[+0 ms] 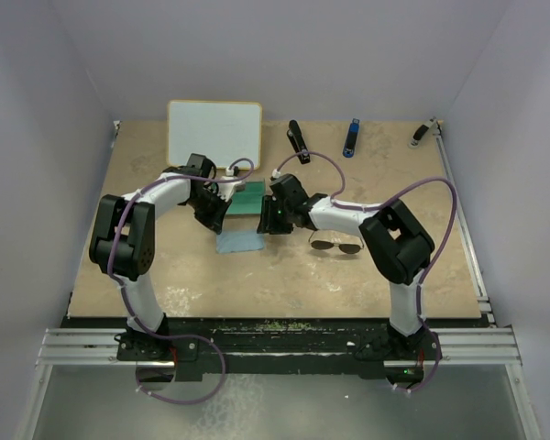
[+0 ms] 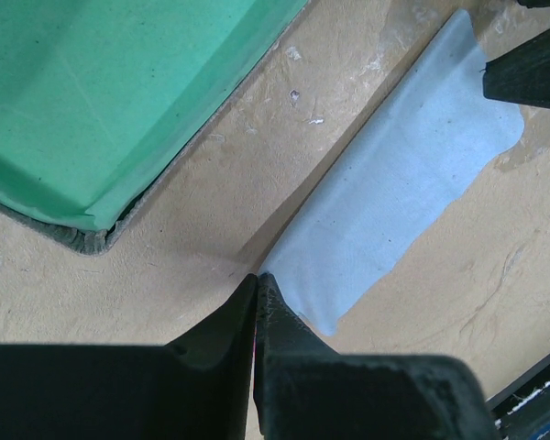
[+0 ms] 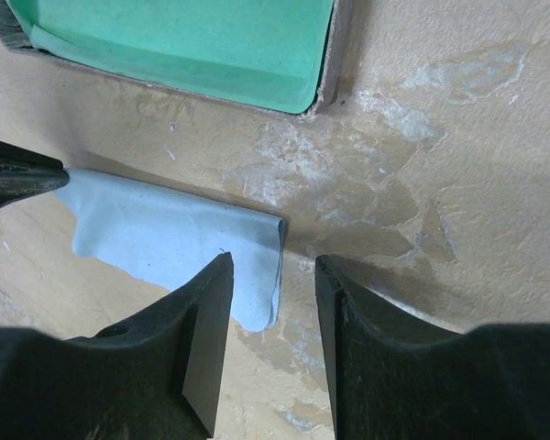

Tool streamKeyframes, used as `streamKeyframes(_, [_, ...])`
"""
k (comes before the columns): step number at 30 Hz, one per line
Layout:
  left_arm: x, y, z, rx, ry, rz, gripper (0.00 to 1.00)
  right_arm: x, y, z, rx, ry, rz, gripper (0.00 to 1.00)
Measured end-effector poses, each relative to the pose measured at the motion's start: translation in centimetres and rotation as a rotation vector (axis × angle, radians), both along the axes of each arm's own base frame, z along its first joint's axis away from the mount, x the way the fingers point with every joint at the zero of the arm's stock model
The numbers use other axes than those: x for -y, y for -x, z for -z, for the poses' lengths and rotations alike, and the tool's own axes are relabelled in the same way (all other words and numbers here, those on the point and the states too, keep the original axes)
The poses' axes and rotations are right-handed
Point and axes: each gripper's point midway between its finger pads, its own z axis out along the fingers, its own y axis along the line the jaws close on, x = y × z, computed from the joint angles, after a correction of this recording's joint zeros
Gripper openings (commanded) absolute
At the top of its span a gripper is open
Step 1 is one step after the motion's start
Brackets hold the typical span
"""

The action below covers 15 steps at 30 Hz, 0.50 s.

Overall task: Organize the sunglasses
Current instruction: Pick up the glasses cleaning cloth from the center of the board.

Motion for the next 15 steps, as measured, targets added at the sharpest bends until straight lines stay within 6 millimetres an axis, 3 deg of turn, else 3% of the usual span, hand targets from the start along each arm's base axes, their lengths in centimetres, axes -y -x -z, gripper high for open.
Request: streamKeyframes(15, [0.0, 0.0, 0.0, 0.000, -0.001, 0.000, 0.04, -1.6, -0.9, 0.4, 0.033, -0.057, -0.028, 0.34])
